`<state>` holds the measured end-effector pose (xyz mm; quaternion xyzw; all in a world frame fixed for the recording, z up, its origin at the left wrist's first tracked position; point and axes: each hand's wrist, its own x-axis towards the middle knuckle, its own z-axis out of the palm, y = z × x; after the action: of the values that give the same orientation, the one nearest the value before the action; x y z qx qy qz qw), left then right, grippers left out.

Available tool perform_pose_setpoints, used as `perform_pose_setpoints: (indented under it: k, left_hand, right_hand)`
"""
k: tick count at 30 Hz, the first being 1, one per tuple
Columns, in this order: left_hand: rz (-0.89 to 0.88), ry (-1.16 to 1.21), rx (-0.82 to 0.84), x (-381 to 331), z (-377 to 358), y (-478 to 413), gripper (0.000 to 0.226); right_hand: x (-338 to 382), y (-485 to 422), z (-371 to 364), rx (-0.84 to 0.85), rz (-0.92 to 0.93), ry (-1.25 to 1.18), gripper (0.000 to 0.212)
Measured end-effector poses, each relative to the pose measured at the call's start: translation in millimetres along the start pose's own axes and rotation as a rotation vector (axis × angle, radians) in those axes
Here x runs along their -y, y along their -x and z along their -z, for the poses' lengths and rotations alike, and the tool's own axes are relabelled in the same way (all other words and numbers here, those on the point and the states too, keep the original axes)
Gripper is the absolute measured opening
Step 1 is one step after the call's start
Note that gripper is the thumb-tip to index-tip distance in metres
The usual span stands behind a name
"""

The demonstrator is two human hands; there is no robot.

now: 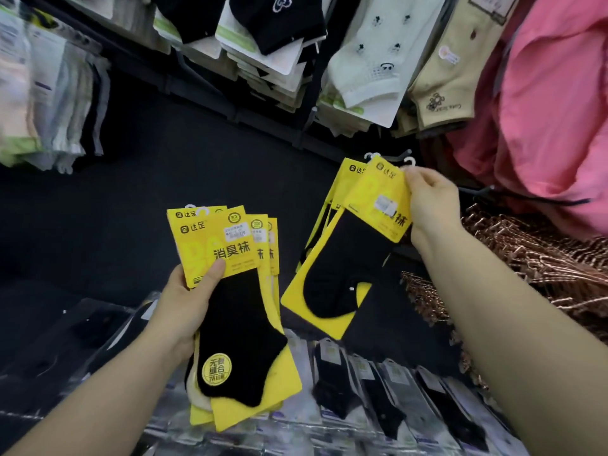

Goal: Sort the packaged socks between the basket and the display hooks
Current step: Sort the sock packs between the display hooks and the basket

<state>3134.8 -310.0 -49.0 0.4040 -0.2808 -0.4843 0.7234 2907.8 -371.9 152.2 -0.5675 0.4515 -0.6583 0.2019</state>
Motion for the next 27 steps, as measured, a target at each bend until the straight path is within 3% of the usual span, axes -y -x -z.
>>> perform_pose_setpoints:
  k: [4,7,11,13,15,18,21,23,27]
  left_hand:
    - [-0.014,-0.012,-0.002,2,1,-1,0.019]
    - [-0.013,-0.024,0.001,4,0,0,0.019]
    - [-0.035,-0.051,0.009,2,1,0,0.02]
    - [-0.059,-0.059,0.011,-2,2,0,0.021]
    - [-0.094,-0.075,0.017,-7,1,1,0.021]
    - [-0.122,-0.065,0.027,-13,-4,5,0.02]
    - [-0.126,-0.076,0.041,-13,-11,10,0.025]
    - [-0.112,-0.057,0.047,-13,-15,13,0.026]
    - [-0.044,-0.004,0.08,-16,-16,17,0.036]
  right_hand:
    - [5,-17,-15,0.042,0.026,0.139,0.021]
    - [0,-21,-24,0.061,-0.055,0.151,0.022]
    - [-7,-24,-28,-0.087,-0.073,0.118,0.006]
    - [-16,-17,-28,-0.222,-0.082,0.24,0.033]
    - [-25,9,-30,-0.236,-0.04,0.338,0.037]
    - [-42,67,-40,0.183,-0.117,0.304,0.042]
    - [-53,120,-54,0.646,-0.388,0.311,0.079]
    - [-60,139,-63,0.726,-0.451,0.245,0.087]
    - [-62,151,-71,0.702,-0.377,0.122,0.061]
